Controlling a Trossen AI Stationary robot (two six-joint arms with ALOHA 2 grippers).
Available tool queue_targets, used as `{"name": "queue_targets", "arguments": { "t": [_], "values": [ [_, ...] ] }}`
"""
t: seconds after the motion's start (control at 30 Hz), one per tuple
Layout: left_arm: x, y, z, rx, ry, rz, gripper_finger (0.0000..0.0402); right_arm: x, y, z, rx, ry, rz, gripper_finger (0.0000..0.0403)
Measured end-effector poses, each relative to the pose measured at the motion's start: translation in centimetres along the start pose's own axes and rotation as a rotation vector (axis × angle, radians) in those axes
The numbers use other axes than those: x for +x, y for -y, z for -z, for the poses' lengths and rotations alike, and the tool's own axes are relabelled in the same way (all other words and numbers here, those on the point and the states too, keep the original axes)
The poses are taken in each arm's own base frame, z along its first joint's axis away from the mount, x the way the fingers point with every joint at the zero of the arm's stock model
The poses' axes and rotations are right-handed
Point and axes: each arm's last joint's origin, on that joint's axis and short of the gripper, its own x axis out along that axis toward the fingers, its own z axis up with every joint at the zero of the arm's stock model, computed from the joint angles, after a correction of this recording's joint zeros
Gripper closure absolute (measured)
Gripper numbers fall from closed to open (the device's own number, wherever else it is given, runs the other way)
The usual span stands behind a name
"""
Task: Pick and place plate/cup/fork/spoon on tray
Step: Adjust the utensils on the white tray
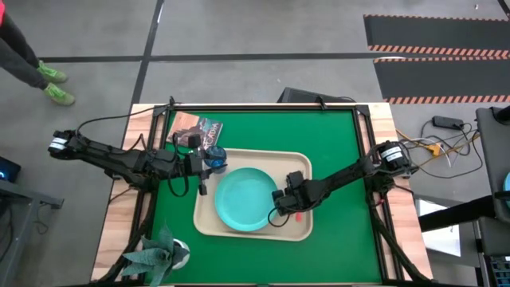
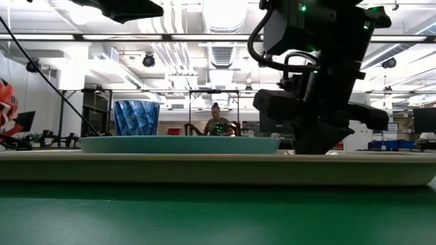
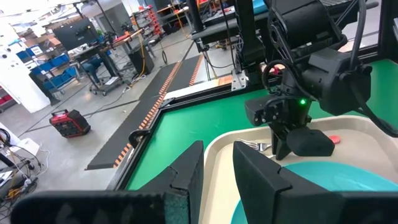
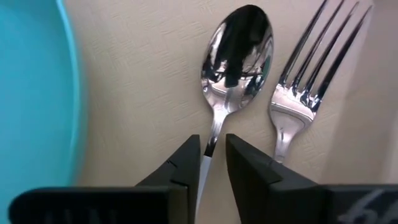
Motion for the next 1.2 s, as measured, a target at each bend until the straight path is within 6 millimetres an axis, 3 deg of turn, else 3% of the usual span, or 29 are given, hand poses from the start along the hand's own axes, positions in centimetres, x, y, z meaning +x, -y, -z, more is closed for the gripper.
{"name": "queue_targets", "arguments": {
  "t": [0.37, 0.9, 1.2],
  "values": [
    [0.0, 0.0, 0.0, 0.001, 0.0, 0.0, 0.0329, -0.5, -0.7, -0.1, 0.026, -0.041, -0.031, 0.039],
    [0.0, 0.0, 0.1, 0.006, -0.009, 0.003, 0.0329, -0.9, -1.0, -0.2, 0.379, 0.009, -0.052, 0.0393],
    [0.0, 0.0, 0.1, 0.034, -0.008, 0.002, 0.0329, -1.3, -1.2, 0.7, 0.389, -0.001, -0.076, 0.0391]
  ]
}}
